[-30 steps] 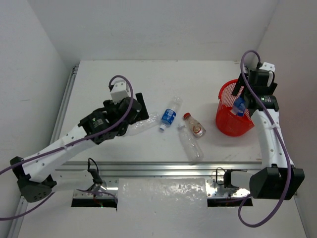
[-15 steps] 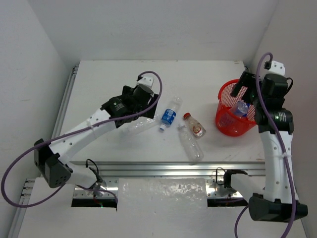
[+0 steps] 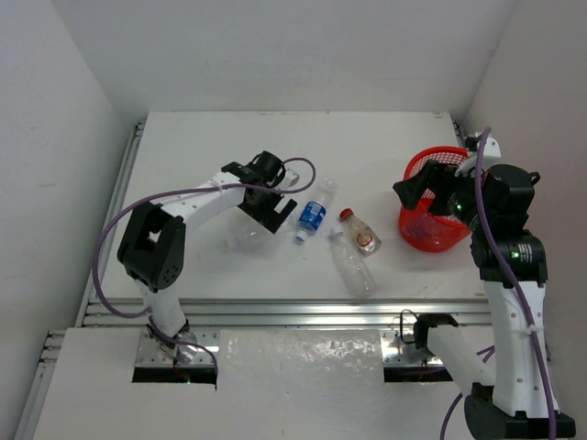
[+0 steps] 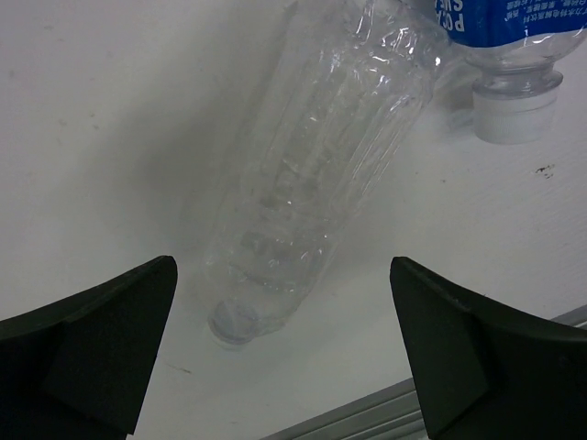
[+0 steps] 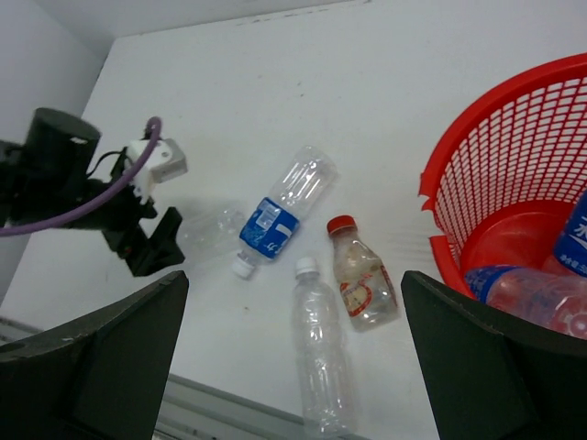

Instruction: Put the plastic bottles in the bin

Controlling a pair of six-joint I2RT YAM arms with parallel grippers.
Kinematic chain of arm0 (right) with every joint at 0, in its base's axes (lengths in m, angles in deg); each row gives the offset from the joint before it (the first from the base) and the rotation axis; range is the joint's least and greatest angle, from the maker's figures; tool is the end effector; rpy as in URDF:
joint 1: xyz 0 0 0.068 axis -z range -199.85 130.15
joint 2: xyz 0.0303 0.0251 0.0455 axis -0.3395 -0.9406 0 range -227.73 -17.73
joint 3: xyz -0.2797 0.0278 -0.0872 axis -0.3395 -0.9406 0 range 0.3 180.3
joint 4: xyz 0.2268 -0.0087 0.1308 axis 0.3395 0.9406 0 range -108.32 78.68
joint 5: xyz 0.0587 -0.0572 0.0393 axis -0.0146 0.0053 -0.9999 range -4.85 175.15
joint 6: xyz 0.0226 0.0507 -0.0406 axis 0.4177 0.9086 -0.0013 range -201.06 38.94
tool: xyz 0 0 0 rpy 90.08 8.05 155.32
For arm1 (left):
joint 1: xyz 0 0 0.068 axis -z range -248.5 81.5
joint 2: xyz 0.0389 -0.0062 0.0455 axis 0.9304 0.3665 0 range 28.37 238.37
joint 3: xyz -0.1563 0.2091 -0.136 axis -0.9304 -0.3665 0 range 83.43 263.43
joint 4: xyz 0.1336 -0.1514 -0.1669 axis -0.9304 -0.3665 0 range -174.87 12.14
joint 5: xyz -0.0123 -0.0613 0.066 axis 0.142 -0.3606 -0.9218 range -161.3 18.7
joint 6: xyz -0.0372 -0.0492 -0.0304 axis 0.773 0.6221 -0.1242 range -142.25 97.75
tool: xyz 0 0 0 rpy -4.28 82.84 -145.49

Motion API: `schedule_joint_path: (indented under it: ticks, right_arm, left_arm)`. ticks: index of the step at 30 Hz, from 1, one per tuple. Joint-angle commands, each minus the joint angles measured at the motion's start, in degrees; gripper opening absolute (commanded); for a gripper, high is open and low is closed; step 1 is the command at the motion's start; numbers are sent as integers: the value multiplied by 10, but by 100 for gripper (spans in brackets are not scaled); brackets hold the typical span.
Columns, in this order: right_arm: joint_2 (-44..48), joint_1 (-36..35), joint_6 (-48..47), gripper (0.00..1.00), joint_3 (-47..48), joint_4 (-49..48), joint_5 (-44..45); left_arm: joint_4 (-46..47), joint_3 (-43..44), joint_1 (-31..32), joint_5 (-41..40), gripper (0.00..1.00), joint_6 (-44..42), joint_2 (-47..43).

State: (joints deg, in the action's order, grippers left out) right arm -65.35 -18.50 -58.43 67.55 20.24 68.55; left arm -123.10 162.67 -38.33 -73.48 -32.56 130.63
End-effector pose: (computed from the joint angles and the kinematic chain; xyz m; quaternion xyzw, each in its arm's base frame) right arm 0.1588 0.0122 0.4225 0.0852 0.8051 0.2217 0.5435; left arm 0.3281 -0.1882 0.2321 0.3363 0.9225 -0.0142 0.1890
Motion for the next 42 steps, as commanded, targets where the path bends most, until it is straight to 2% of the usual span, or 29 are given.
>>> schedule_joint_path:
  ticks: [1, 3, 5, 8, 11, 12, 13, 15, 16, 19, 20, 21, 22, 23, 24, 25, 26, 27, 28, 31, 34, 36, 37, 42]
  right_arm:
    - [2, -27, -8, 99, 6, -22, -10]
    - [5, -34, -8, 99, 3, -26, -17]
    - [10, -41, -8, 99, -4, -34, -14]
    - [19, -52, -16, 99, -8, -37, 10]
    - [16, -71, -22, 99, -11, -35, 34]
    - [14, -71, -21, 99, -10, -35, 29]
    - [14, -71, -19, 99, -11, -38, 22]
    - [16, -71, -15, 99, -14, -47, -12]
    - [16, -71, -14, 99, -15, -53, -30]
    - [-5, -72, 12, 99, -19, -88, -168]
    - [-15, -76, 57, 99, -26, -153, -230]
    - [-36, -79, 92, 99, -53, -209, -358]
    - [-47, -89, 144, 99, -74, -278, -410]
    - [-57, -116, 259, 99, -113, -457, -445]
    - [-78, -133, 294, 99, -122, -530, -457]
    - [-89, -150, 304, 99, -122, -586, -449]
    - [-97, -185, 289, 99, -118, -591, -437]
    - [-115, -199, 270, 99, -100, -585, -403]
    - [-123, -211, 242, 99, -92, -572, -387]
    - [-145, -231, 246, 99, -89, -606, -341]
    - [-167, -251, 248, 99, -88, -633, -334]
    - [-184, -266, 234, 99, -70, -621, -338]
    - [-199, -282, 232, 99, -63, -622, -336]
    - [-220, -312, 189, 99, -50, -595, -288]
  left_arm:
    - [13, 28, -16, 69, 99, -22, 9]
    - [15, 31, -27, 61, 99, -8, 42]
    - [20, 29, -41, 53, 95, 9, 76]
    - [32, 28, -56, 7, 93, 40, 110]
    - [48, 29, -88, -13, 70, 76, 113]
    - [58, 20, -106, -13, 42, 83, 109]
    - [77, 14, -114, -15, 25, 97, 102]
    - [81, 14, -135, -34, 0, 129, 84]
    - [82, 12, -139, -36, 0, 134, 74]
    - [80, 12, -140, -43, 0, 168, 7]
    - [80, 12, -140, -27, 0, 184, -39]
    - [92, 7, -140, -1, 0, 212, -63]
    - [112, -2, -139, 45, 0, 219, -91]
    - [140, -41, -139, 163, 0, 224, -150]
    - [217, -66, -139, 235, 0, 235, -179]
    - [270, -93, -139, 309, 0, 249, -209]
    - [318, -146, -135, 434, 0, 267, -259]
    - [406, -166, -130, 480, 0, 309, -278]
    - [438, -177, -123, 548, 0, 326, -303]
    - [501, -187, -94, 606, 0, 370, -326]
    - [566, -204, -72, 642, 0, 411, -340]
    - [606, -211, -66, 648, 2, 436, -346]
    - [613, -216, -64, 650, 7, 442, -346]
    - [668, -233, -52, 669, 7, 484, -344]
